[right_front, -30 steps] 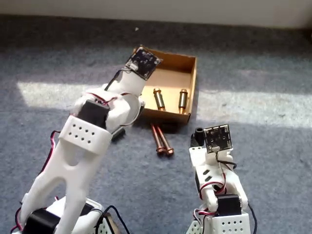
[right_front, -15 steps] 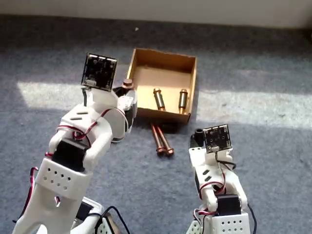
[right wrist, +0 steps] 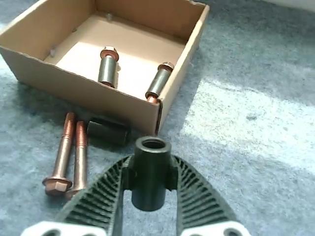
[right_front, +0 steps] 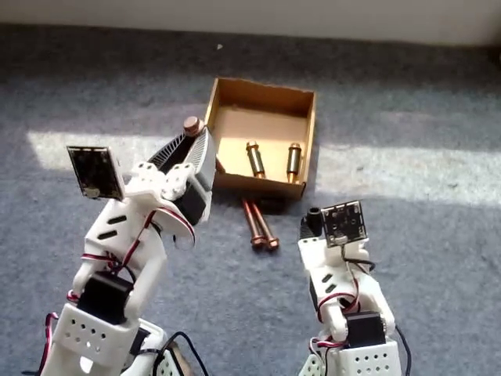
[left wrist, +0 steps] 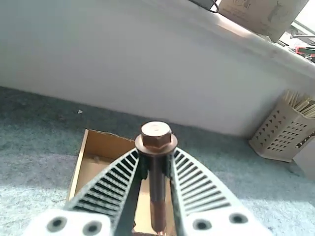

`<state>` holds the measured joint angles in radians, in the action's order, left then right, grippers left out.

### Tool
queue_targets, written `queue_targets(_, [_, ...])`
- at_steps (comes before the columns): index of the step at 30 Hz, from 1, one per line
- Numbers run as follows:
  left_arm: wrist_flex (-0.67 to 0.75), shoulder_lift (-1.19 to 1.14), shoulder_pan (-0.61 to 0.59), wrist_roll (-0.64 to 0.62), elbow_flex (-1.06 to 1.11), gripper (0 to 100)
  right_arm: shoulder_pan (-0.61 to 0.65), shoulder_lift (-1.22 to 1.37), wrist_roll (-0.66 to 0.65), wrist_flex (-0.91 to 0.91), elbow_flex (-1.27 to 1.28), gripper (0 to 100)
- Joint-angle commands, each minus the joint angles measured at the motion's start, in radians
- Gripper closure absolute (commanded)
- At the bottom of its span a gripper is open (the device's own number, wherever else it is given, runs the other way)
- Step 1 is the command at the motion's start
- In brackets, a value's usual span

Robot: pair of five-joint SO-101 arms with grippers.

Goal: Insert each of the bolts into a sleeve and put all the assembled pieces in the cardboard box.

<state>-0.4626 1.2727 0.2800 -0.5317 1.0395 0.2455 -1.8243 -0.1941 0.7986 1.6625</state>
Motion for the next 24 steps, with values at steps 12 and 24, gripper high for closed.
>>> queue_targets(12, [0.391,0.386,0.004,-0.017,0.455,99,0.039,-0.012,-0.005,-0.030,0.001,99.2])
queue_targets(24, [0.393,0.522,0.033,-0.023,0.565,99,0.280,-0.012,-0.006,-0.030,0.004,99.2])
